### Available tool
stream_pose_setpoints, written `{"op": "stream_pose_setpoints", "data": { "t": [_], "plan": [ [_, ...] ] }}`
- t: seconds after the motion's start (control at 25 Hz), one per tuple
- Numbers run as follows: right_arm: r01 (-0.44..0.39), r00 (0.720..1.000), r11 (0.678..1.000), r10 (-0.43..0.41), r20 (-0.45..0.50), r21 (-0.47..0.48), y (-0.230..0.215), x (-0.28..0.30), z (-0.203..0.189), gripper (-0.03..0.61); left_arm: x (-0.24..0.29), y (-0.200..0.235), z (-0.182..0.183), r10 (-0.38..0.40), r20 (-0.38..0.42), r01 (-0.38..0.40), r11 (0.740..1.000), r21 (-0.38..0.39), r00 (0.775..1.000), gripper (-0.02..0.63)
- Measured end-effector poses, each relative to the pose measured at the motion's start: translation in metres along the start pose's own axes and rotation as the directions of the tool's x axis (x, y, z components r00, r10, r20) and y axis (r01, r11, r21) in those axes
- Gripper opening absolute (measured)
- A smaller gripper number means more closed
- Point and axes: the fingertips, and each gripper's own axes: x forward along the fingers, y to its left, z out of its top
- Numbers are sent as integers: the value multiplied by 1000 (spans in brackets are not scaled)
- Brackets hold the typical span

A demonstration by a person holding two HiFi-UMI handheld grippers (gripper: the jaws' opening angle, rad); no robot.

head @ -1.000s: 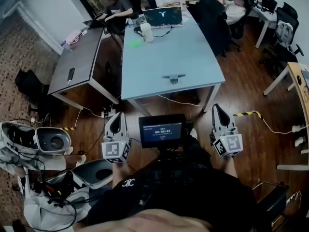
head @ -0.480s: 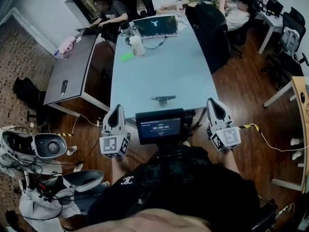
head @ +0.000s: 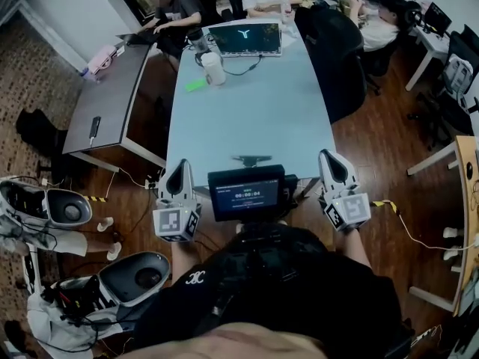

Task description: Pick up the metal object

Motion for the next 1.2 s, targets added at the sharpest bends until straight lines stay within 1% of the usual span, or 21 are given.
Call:
{"op": "stream_pose_setpoints", "data": {
  "t": [0.16, 0.28, 0.36, 0.44, 0.52, 0.64, 0.76, 0.84, 0.96, 1.04, 1.12, 1.16, 1.2],
  "plan": [
    [33, 999, 999, -34, -27, -42, -7, 15, -15, 18, 1, 21, -7, 20, -21, -20, 1000, 0, 1000, 14],
    [20, 999, 997, -22, -33, -71, 1, 32, -22, 18, -1, 34, -11, 22, -36, -22, 1000, 9, 999, 14],
    [-3, 999, 995, -1, -36, -95, 9, 45, -31, 18, -3, 41, -13, 27, -34, -27, 1000, 9, 999, 14],
    [-45, 998, 990, 38, -53, -136, 20, 59, -43, 18, -5, 48, -12, 28, -31, -28, 1000, 10, 999, 14],
    [-101, 991, 974, 81, -105, -204, 32, 73, -62, 18, -7, 50, -10, 22, -28, -22, 1000, 15, 999, 14],
    [-200, 961, 938, 133, -242, -282, 55, 91, -95, 20, -5, 53, -13, -3, -37, 5, 999, 36, 999, 14],
    [-284, 939, 900, 191, -287, -331, 70, 111, -122, 21, 1, 56, -12, 0, -34, 2, 998, 56, 999, 14],
    [-328, 921, 884, 221, -320, -333, 74, 119, -142, 21, 7, 53, -9, 4, -29, -2, 998, 55, 1000, 14],
    [-382, 895, 844, 237, -378, -376, 85, 132, -177, 22, 11, 56, -8, -11, -28, 13, 998, 65, 1000, 14],
    [-418, 876, 822, 253, -411, -386, 99, 142, -198, 23, 12, 63, -6, -19, -25, 20, 997, 68, 1000, 14],
    [-460, 851, 798, 270, -451, -390, 108, 146, -214, 26, 11, 62, -2, -19, -24, 20, 997, 72, 1000, 14],
    [-482, 835, 784, 276, -476, -391, 110, 145, -221, 38, 10, 59, 0, -18, -26, 19, 997, 74, 1000, 14],
    [-502, 820, 771, 281, -498, -392, 110, 145, -230, 71, 10, 55, 1, -17, -29, 19, 997, 77, 999, 14]
  ]
}}
